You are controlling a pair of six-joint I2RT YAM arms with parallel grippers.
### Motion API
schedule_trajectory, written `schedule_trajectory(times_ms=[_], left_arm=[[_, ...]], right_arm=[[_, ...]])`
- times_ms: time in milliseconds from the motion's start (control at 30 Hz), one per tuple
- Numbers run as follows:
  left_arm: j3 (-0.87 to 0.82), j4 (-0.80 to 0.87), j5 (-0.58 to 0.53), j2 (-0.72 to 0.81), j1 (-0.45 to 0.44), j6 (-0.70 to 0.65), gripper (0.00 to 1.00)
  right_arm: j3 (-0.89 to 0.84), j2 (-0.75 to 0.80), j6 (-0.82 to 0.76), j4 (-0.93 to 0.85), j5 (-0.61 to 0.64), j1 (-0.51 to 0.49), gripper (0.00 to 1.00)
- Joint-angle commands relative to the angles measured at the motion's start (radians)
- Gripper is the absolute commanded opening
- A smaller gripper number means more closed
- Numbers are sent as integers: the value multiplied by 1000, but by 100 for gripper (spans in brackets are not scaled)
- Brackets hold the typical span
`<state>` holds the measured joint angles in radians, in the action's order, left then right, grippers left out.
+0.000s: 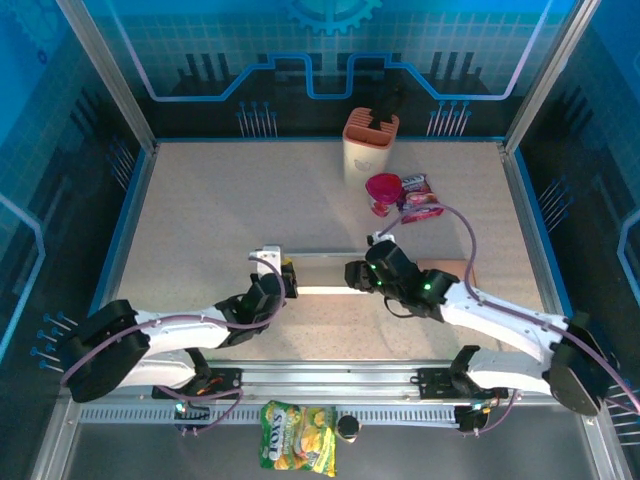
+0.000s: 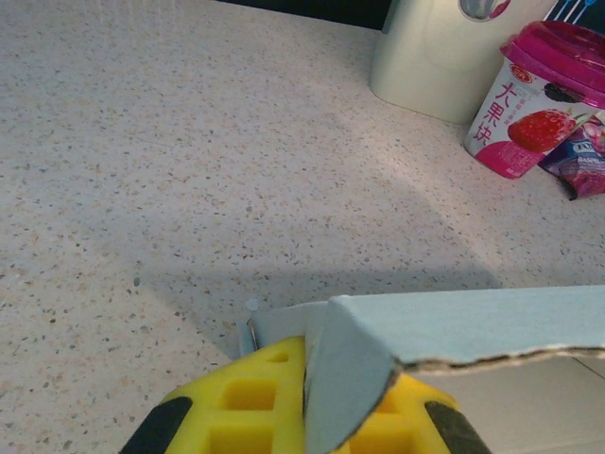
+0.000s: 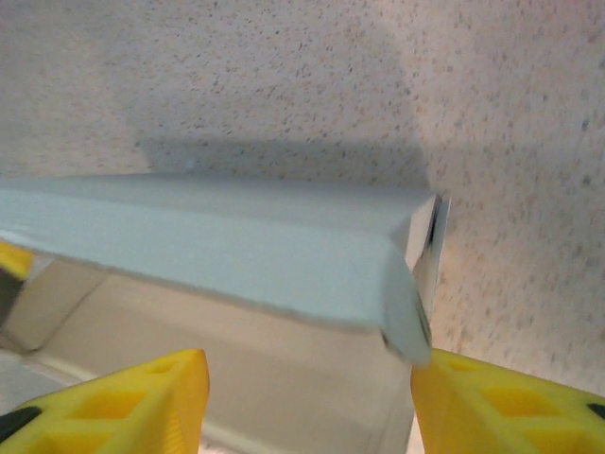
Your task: Fold the paper box
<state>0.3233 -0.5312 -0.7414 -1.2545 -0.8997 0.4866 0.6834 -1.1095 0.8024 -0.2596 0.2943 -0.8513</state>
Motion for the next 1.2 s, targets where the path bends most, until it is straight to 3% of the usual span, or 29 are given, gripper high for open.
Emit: schedule_trajectory(times_ms=[0,200,367,533,800,900,1167], left_arm=[[-1,17,-87,-35,-33,45,0],[4,24,-161,-67,-80,85,0],[4,39,-205,-73,-112,116,0],[7,57,-233,-77,-135,135,0],[5,72,-254,-78,-157,159,0],[7,72,-257,-80,-161,161,0],[8,67,-269,-97,-175,170,0]], right_arm=[[-47,76,130,-87,-83,-10,60],[-86,219,309,-99,-110,-30,60],[-122,310,563,27,48,-137,60],[-121,220,750,218,139,-175,61],[-34,17,859,350,115,-147,58],[-35,-34,889,396,71,-114,53],[-46,-85,940,408,23,-87,29]])
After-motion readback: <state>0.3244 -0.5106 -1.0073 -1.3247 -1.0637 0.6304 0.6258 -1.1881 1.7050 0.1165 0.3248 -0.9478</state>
